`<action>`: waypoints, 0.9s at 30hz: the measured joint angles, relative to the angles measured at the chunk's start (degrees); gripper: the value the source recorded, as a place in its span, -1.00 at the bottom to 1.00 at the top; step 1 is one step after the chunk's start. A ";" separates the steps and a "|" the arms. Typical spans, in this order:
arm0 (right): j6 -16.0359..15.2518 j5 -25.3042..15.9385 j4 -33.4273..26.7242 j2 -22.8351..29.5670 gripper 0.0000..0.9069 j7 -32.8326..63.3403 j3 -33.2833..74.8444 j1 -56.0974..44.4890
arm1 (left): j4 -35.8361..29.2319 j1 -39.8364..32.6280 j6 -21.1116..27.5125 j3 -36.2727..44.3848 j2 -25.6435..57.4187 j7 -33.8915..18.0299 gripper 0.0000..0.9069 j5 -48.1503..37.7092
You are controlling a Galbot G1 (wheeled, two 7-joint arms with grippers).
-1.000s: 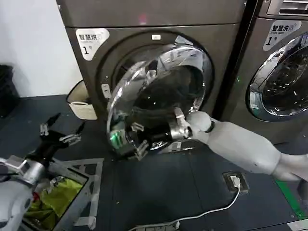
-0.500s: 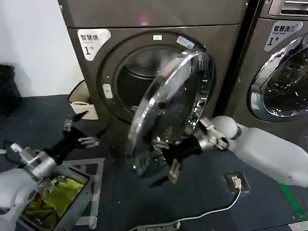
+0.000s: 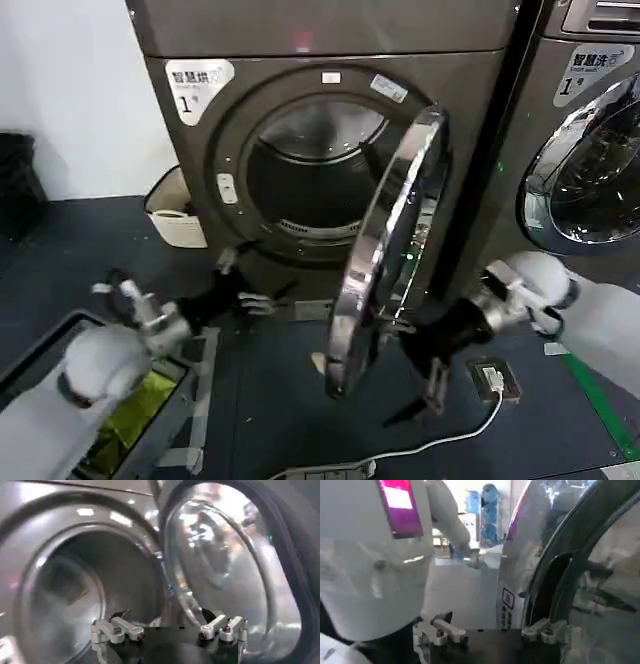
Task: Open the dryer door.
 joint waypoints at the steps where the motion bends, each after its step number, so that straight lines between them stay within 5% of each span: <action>1: 1.08 -0.76 -0.55 -1.23 1.00 -0.32 2.60 -2.42 | 0.58 -1.77 -0.05 2.05 -0.40 -0.03 1.00 0.69; 8: 9.86 -1.73 -9.02 -8.92 1.00 1.01 19.90 -16.86 | 3.50 -10.35 0.14 11.60 -3.61 -0.19 1.00 1.99; 13: 12.89 -2.92 -19.31 -10.75 1.00 5.02 23.73 -19.67 | 4.47 -13.39 0.27 15.58 -6.49 -0.29 1.00 4.05; 21: 17.42 -7.58 -41.76 -9.61 1.00 10.69 28.31 -23.45 | 6.91 -16.45 0.19 20.20 -12.62 -0.68 1.00 6.03; 27: 17.19 -10.35 -52.40 -4.21 1.00 17.69 46.72 -41.76 | 8.02 -18.55 0.36 22.91 -17.11 -1.21 1.00 6.66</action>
